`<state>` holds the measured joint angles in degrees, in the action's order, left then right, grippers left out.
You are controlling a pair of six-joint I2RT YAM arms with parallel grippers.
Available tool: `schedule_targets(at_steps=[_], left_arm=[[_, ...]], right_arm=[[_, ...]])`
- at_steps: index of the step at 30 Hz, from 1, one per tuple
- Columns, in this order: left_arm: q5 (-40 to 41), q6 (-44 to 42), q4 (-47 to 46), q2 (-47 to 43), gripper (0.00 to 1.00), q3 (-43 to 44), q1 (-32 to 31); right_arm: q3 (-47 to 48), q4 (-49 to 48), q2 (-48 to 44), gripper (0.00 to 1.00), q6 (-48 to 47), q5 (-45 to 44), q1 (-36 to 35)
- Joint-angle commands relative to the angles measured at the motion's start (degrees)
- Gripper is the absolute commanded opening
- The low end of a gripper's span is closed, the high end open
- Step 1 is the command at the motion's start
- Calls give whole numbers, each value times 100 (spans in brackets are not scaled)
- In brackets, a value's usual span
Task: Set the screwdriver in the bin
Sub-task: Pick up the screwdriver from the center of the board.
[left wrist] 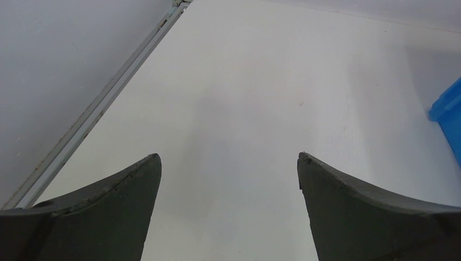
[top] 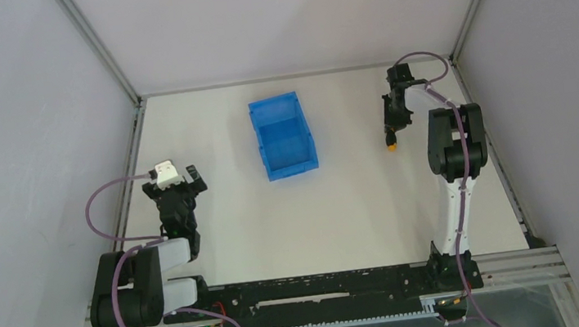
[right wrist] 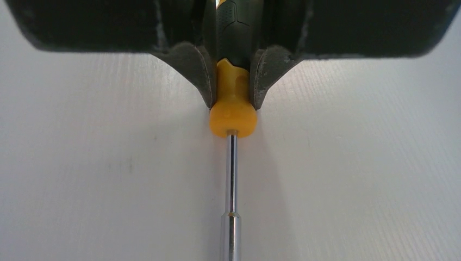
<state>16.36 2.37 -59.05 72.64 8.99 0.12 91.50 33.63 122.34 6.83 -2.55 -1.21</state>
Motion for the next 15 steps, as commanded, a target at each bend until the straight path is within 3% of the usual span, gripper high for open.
schedule_targets(at_steps=[1,15], left_arm=[[72,-141,-177,-40,100,199,-30],[73,-140,-177,-40,100,205,-30]], right_arm=[[84,105,-274,11,54,4,24],[900,946,-1531,11,49,148,-108]])
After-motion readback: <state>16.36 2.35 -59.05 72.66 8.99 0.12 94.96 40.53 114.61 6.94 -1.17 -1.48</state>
